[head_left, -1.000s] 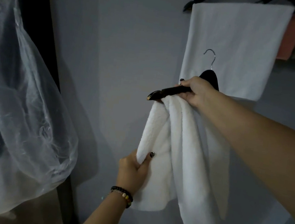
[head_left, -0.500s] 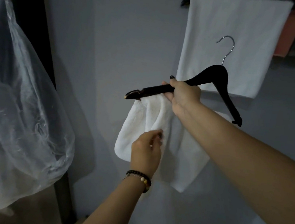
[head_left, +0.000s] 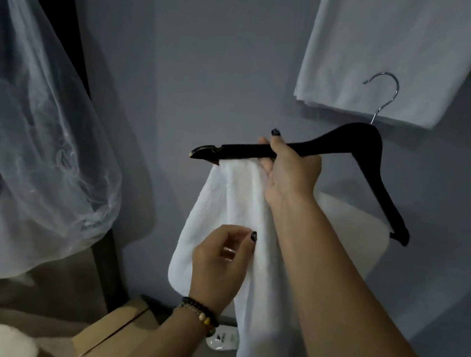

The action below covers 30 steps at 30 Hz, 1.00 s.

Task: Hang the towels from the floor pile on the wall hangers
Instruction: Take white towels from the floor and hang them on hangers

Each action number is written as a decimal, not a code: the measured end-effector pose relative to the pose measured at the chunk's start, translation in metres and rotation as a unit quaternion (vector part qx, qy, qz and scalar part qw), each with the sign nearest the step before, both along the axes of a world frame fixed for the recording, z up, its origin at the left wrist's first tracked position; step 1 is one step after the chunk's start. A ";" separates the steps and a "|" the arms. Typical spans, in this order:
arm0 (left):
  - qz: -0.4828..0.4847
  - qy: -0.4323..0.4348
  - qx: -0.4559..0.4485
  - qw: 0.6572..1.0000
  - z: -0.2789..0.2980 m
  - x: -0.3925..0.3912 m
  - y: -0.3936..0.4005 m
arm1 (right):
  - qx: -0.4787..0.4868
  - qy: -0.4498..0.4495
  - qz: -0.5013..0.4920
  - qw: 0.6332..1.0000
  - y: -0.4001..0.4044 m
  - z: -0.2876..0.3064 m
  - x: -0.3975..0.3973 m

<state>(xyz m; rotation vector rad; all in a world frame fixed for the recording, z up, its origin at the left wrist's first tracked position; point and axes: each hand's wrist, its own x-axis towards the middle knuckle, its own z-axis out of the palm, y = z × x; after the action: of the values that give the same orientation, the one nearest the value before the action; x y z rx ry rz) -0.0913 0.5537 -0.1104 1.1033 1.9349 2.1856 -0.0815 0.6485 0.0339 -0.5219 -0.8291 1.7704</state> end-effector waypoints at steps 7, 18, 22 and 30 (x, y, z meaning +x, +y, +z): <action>0.039 -0.031 -0.093 0.994 -0.030 0.014 0.009 | -0.008 0.039 0.003 0.999 -0.017 -0.020 0.018; -0.005 -0.047 -0.150 0.988 -0.015 0.018 0.035 | 0.033 0.018 0.002 0.999 -0.029 -0.027 0.024; -0.046 -0.034 -0.166 0.984 -0.021 0.022 0.038 | 0.055 0.023 -0.006 0.998 -0.022 -0.027 0.029; -0.030 -0.067 -0.140 0.987 -0.020 0.021 0.022 | 0.037 -0.052 -0.025 0.998 0.012 -0.042 0.050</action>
<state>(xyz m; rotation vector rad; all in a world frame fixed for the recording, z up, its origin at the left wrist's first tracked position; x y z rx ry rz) -0.0703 0.5760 -0.1306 0.9299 2.0400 1.8335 -0.0319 0.6600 -0.0086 -0.5849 -0.9424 1.6720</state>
